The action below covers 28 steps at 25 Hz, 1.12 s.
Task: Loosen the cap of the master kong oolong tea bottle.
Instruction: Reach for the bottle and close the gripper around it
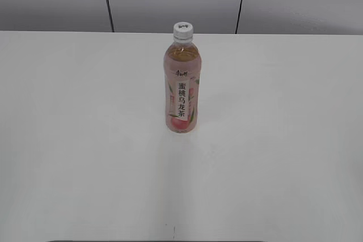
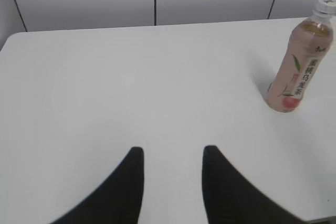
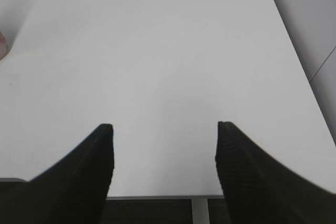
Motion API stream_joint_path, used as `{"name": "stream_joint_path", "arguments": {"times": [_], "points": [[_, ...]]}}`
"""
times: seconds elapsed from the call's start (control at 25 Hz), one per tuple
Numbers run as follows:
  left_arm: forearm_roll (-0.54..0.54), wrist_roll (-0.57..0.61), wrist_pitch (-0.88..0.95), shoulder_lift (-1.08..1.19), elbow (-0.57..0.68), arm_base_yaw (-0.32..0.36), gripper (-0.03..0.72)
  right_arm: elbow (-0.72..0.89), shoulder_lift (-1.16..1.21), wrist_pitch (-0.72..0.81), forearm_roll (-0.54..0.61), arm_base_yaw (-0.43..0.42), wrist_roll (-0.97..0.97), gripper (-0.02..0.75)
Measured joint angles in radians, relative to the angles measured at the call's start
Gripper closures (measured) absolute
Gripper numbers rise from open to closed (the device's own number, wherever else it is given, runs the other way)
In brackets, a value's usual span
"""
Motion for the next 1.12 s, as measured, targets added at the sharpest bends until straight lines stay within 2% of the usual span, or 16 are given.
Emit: {"name": "stream_joint_path", "arguments": {"times": [0.24,0.36,0.48,0.6,0.76,0.88,0.96,1.0,1.04,1.12], "points": [[-0.034,0.000,-0.023,0.022,-0.007,-0.004,0.447,0.000,0.000,0.000,0.000,0.000,0.000,0.272],[-0.048,0.000,-0.259,0.077,-0.028,-0.015,0.447,0.000,0.000,0.000,0.000,0.000,0.000,0.272],[-0.108,0.000,-0.451,0.141,-0.030,-0.015,0.447,0.000,0.000,0.000,0.000,0.000,0.000,0.272],[-0.124,0.000,-0.585,0.245,0.020,-0.017,0.447,0.000,0.000,0.000,0.000,0.000,0.000,0.272],[-0.127,0.000,-0.855,0.463,0.122,-0.018,0.447,0.000,0.000,0.000,0.000,0.000,0.000,0.272],[-0.085,0.000,-1.062,0.658,0.153,-0.018,0.447,0.000,0.000,0.000,0.000,0.000,0.000,0.272],[-0.003,0.000,-1.216,0.785,0.157,-0.018,0.445,0.000,0.000,0.000,0.000,0.000,0.000,0.272],[0.073,0.000,-1.385,0.935,0.157,-0.018,0.444,0.000,0.000,0.000,0.000,0.000,0.000,0.272],[0.073,0.000,-1.385,0.935,0.157,-0.018,0.444,0.000,0.000,0.000,0.000,0.000,0.000,0.272],[0.100,0.000,-1.524,1.041,0.157,-0.018,0.444,0.000,0.000,0.000,0.000,0.000,0.000,0.272]]}}
